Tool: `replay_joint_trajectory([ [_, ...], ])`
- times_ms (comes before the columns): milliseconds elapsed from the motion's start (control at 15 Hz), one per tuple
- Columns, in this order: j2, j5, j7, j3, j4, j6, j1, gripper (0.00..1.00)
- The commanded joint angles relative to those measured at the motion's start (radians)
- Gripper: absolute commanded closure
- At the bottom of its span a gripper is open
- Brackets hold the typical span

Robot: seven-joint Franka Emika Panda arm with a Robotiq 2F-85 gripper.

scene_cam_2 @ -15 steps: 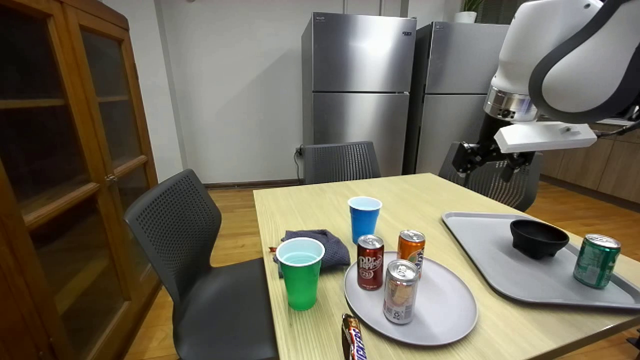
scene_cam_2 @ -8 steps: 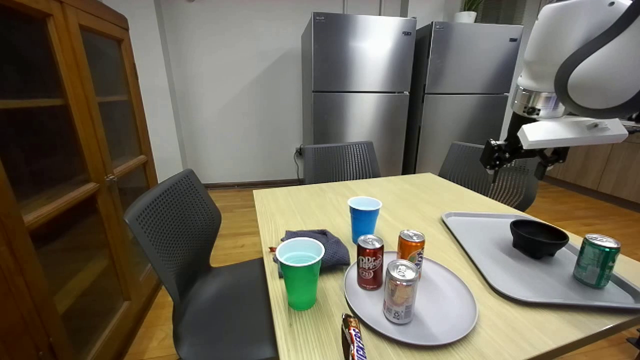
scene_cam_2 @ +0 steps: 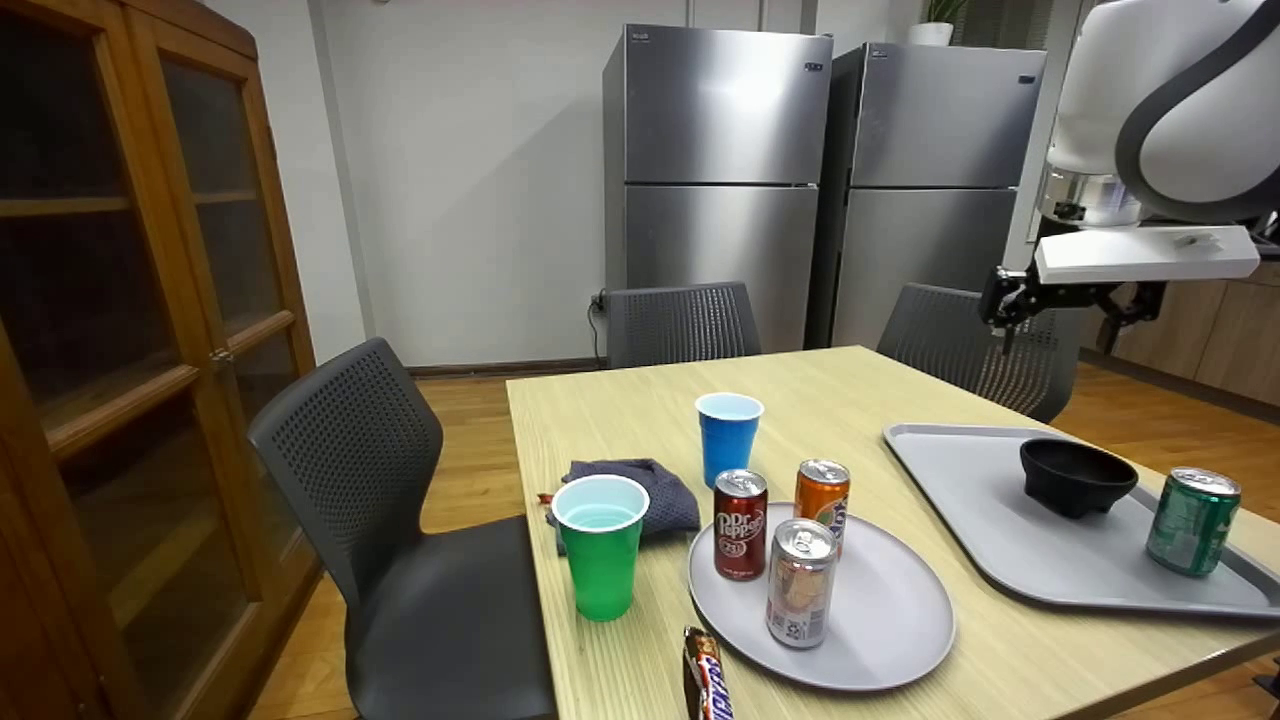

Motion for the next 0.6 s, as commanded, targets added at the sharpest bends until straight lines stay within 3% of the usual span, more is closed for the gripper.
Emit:
replay_joint_trajectory([
  [0, 0.010, -0.001, 0.094, 0.018, 0.051, -0.053, 0.016, 0.00],
  [133, 0.017, 0.014, 0.101, 0.027, 0.063, -0.054, 0.028, 0.00],
  [200, 0.022, 0.041, 0.070, 0.208, 0.065, -0.049, -0.141, 0.00],
  [267, 0.016, 0.060, 0.047, 0.247, 0.063, -0.048, -0.165, 0.00],
  [533, -0.002, 0.111, -0.054, 0.507, 0.050, -0.016, -0.357, 0.00],
])
